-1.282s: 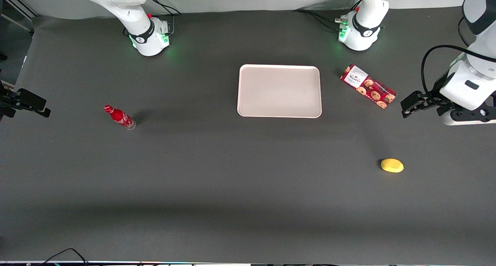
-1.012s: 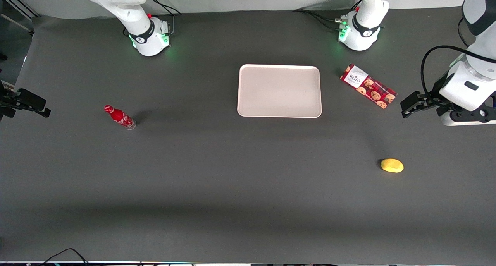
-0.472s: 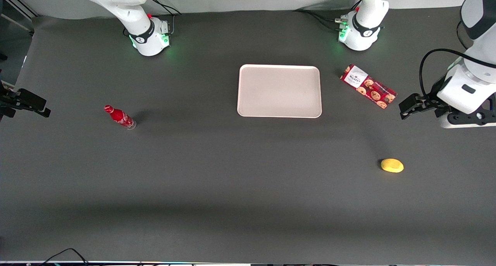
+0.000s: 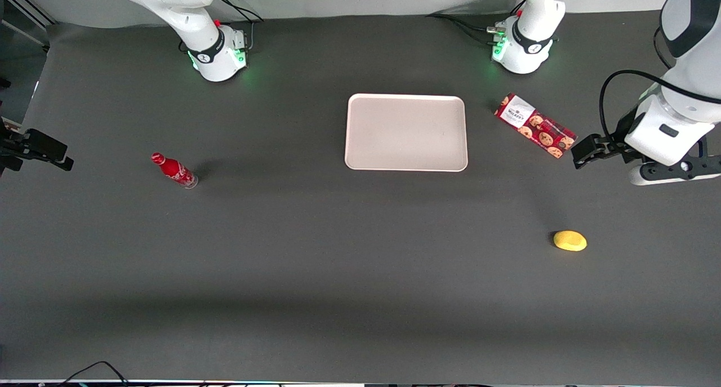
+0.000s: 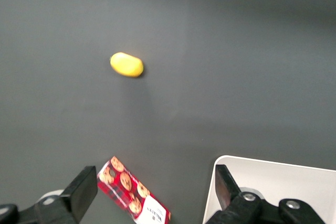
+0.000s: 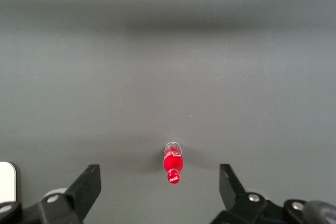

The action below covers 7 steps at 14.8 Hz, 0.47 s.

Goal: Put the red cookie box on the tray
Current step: 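Move the open left gripper over the red plaid cookie box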

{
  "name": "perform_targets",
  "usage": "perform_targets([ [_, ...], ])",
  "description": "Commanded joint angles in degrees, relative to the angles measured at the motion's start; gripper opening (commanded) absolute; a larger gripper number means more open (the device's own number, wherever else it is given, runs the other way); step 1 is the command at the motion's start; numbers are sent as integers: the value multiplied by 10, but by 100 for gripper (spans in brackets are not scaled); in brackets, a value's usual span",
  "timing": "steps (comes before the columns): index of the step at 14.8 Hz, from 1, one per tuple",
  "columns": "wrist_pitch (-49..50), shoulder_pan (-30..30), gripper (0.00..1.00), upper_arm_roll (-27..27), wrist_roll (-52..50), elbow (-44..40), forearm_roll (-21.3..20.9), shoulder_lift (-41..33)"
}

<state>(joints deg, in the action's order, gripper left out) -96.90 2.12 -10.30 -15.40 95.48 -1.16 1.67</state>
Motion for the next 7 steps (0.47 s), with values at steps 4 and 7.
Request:
perform_targets([
  [4, -4, -5, 100, 35, -110, 119, -3, -39],
  [7, -54, -6, 100, 55, -141, 232, 2, -96],
])
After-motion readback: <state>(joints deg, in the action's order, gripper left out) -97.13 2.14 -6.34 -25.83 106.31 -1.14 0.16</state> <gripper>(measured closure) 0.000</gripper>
